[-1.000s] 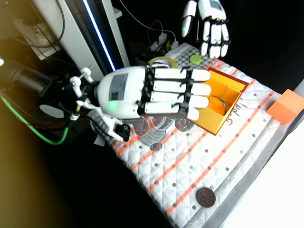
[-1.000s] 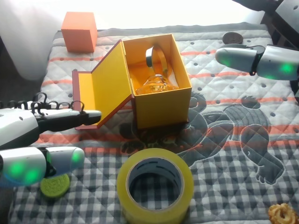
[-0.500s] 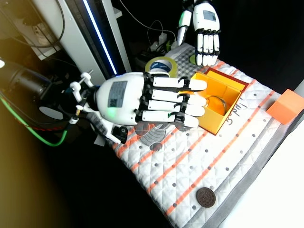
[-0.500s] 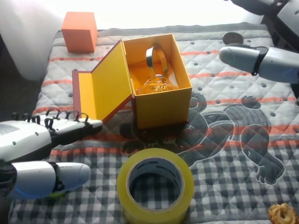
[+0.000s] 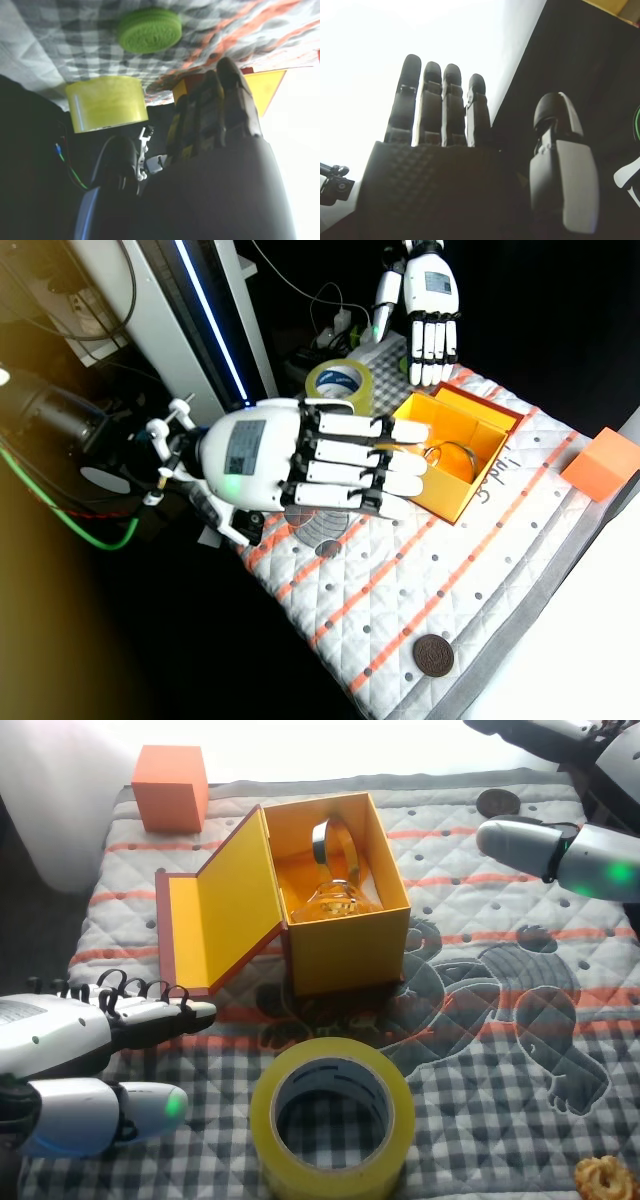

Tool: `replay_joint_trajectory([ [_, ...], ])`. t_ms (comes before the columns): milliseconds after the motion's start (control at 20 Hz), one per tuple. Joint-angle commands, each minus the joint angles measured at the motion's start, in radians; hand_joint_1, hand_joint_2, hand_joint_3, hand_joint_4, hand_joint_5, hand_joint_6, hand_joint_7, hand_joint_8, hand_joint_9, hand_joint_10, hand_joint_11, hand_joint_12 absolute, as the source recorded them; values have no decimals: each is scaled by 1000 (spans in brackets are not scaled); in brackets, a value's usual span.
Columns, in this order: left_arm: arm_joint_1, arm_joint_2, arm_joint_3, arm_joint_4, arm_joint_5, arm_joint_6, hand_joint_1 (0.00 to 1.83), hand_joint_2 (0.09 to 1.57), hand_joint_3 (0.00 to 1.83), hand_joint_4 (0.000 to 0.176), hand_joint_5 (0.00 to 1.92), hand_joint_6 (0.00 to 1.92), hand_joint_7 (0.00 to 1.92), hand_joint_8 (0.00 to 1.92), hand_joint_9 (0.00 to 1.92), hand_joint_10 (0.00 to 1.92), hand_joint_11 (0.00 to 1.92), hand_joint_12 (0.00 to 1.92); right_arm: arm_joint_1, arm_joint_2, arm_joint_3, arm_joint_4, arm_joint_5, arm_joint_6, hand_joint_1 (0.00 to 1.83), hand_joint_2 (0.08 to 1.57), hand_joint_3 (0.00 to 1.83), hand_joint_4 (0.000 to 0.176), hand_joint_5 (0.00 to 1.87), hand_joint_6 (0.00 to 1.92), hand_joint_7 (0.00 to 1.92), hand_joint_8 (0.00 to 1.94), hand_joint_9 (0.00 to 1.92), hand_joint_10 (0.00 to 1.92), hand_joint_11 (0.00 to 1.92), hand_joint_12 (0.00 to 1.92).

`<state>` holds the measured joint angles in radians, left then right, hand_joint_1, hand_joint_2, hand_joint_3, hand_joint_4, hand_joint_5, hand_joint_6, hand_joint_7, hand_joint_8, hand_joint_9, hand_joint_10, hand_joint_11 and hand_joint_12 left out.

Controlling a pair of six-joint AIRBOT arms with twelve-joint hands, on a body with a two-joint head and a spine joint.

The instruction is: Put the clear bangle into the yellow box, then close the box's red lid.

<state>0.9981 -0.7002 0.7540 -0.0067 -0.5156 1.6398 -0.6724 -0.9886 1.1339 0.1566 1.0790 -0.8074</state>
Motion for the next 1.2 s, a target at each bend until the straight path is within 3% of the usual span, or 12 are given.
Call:
replay_joint_trajectory([
  [0, -18, -13, 9, 1, -87, -7, 0, 1405, 4, 0, 98, 2, 123, 1, 126, 2, 0, 387, 5, 5, 0, 5, 124, 8, 301, 1231, 6, 56, 265, 1, 322, 5, 256, 6, 0, 626],
  [200, -47, -62, 44, -15, -53, -7, 0, 1390, 0, 0, 144, 4, 193, 5, 211, 6, 97, 544, -1, 12, -4, 10, 124, 12, 279, 1259, 7, 62, 272, 1, 335, 4, 267, 5, 0, 619],
  [250, -48, -72, 48, -21, -52, -7, 0, 1398, 2, 0, 182, 14, 233, 15, 253, 18, 131, 562, -3, 14, -5, 12, 124, 12, 282, 1267, 9, 59, 271, 1, 335, 3, 265, 3, 0, 615],
  [300, -48, -81, 52, -26, -54, -7, 0, 1405, 0, 0, 180, 2, 219, 3, 222, 4, 35, 588, -4, 15, -6, 13, 125, 12, 245, 1279, 10, 40, 264, 0, 327, 1, 268, 3, 0, 635],
  [500, -53, -110, 66, -59, -74, -7, 0, 1392, 0, 0, 149, 0, 165, 1, 168, 1, 0, 496, -13, 23, -13, 20, 125, 12, 187, 1286, 2, 37, 284, 1, 307, 2, 224, 6, 0, 506],
  [600, -46, -110, 62, -97, -120, -7, 0, 1385, 0, 0, 146, 0, 165, 0, 174, 2, 2, 509, -15, 23, -14, 22, 126, 12, 158, 1284, 1, 40, 277, 0, 318, 5, 235, 8, 0, 517],
  [700, -31, -115, 60, -150, -186, -7, 0, 1413, 3, 0, 112, 5, 97, 6, 91, 1, 0, 263, -19, 22, -16, 28, 128, 12, 155, 1289, 1, 40, 271, 1, 306, 1, 236, 4, 0, 534],
  [750, -24, -120, 60, -175, -218, -8, 0, 1410, 1, 0, 108, 2, 99, 4, 89, 1, 0, 237, -23, 23, -17, 31, 130, 12, 158, 1294, 2, 53, 279, 2, 310, 1, 245, 5, 0, 551],
  [800, -17, -125, 59, -205, -253, -8, 0, 1410, 1, 0, 108, 2, 99, 4, 89, 1, 0, 237, -27, 23, -18, 34, 131, 12, 158, 1294, 2, 53, 279, 2, 310, 1, 245, 5, 0, 551],
  [900, 2, -131, 49, -273, -351, -7, 0, 1407, 0, 0, 57, 4, 46, 3, 26, 6, 0, 51, -31, 24, -19, 36, 131, 15, 164, 1313, 7, 66, 295, 5, 325, 4, 262, 7, 0, 572],
  [1150, 61, -130, 27, -363, -523, -7, 0, 1417, 6, 0, 14, 5, 32, 7, 19, 6, 0, 0, -49, 24, -24, 52, 142, 16, 185, 1331, 1, 60, 300, 2, 313, 1, 256, 3, 0, 581],
])
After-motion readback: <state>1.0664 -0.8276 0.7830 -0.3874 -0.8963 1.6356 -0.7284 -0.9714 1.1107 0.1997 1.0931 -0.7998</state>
